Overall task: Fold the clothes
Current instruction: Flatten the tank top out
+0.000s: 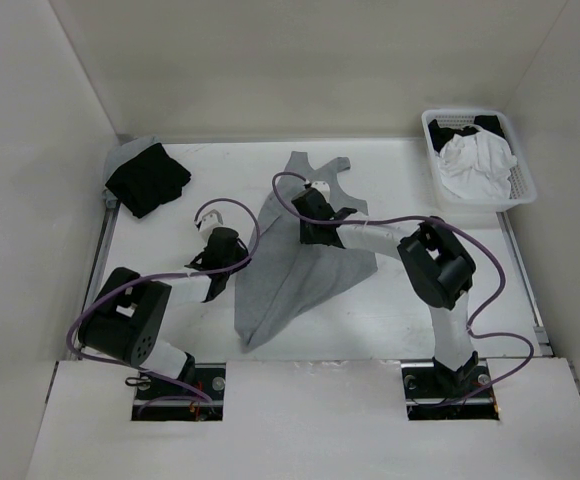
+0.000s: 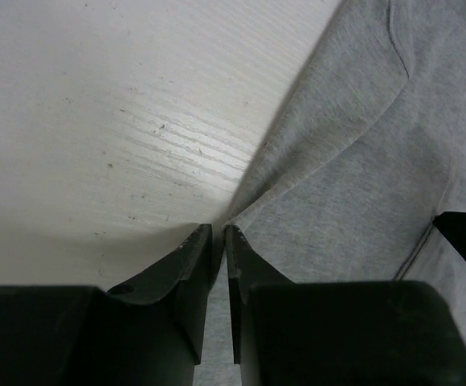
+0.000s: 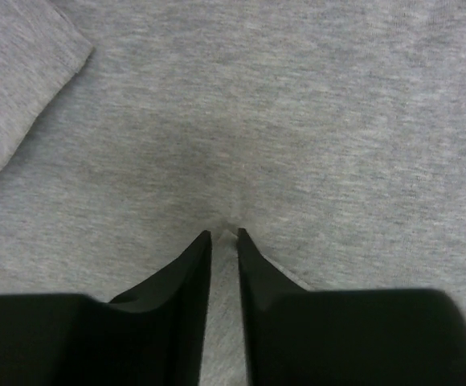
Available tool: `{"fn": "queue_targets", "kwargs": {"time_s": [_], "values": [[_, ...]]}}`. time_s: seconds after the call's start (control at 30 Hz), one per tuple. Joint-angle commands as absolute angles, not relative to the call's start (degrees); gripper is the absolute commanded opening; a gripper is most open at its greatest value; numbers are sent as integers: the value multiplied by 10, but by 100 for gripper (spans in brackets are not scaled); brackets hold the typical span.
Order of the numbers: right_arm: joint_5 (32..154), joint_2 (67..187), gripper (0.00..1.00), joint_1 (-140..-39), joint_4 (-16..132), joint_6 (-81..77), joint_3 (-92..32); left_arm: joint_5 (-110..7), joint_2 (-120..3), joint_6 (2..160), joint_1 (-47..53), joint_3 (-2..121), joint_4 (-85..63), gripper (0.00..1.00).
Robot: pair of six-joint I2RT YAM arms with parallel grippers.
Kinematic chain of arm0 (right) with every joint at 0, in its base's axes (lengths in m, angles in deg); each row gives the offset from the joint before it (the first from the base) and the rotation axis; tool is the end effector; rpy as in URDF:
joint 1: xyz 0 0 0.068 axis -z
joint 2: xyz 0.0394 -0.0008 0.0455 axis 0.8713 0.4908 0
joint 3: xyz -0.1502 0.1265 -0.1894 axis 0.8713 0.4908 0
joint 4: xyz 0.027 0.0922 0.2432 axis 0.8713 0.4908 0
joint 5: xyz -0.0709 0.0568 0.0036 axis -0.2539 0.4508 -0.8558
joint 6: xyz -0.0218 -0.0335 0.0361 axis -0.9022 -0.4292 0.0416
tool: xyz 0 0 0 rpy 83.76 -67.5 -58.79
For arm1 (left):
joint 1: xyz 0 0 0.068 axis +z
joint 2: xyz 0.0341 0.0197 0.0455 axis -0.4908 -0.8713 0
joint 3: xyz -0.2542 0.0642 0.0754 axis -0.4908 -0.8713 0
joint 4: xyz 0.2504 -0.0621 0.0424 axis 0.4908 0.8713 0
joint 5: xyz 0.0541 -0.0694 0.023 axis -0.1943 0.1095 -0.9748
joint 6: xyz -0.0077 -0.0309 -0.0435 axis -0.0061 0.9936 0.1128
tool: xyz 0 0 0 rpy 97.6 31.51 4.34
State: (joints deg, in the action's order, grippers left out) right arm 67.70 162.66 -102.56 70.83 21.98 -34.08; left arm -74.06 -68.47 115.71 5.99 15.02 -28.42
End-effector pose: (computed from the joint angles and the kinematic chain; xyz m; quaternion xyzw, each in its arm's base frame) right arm 0.3342 0.2859 0.1666 -0.0398 0.9308 0.0808 0.3543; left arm 0.2467 -0.0972 0.1354 -0.2308 0.8627 -0.1561 0.4220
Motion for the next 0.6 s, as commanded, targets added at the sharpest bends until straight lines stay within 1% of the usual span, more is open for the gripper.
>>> {"fn": "queue_targets", "kwargs": {"time_s": [0.0,0.07,0.2,0.33,0.4,0.5,0.57], "values": [[661,1622,14,-1022,713,218,-353,-726,-698,1172,63,167,-316,11],[657,1613,7,-1022,706,218,-350,-720,-705,1178,65,169,-326,9],[654,1583,1,-1022,684,213,-329,-716,-716,1187,68,176,-338,8],[643,1516,0,-1025,665,213,-278,-715,-728,1202,72,185,-349,6],[639,1447,0,-1029,647,215,-213,-715,-736,1211,77,198,-353,5],[639,1344,0,-1067,632,229,-113,-713,-754,1225,94,226,-356,4],[648,1327,0,-1077,629,243,-87,-708,-762,1233,97,233,-356,4]]}}
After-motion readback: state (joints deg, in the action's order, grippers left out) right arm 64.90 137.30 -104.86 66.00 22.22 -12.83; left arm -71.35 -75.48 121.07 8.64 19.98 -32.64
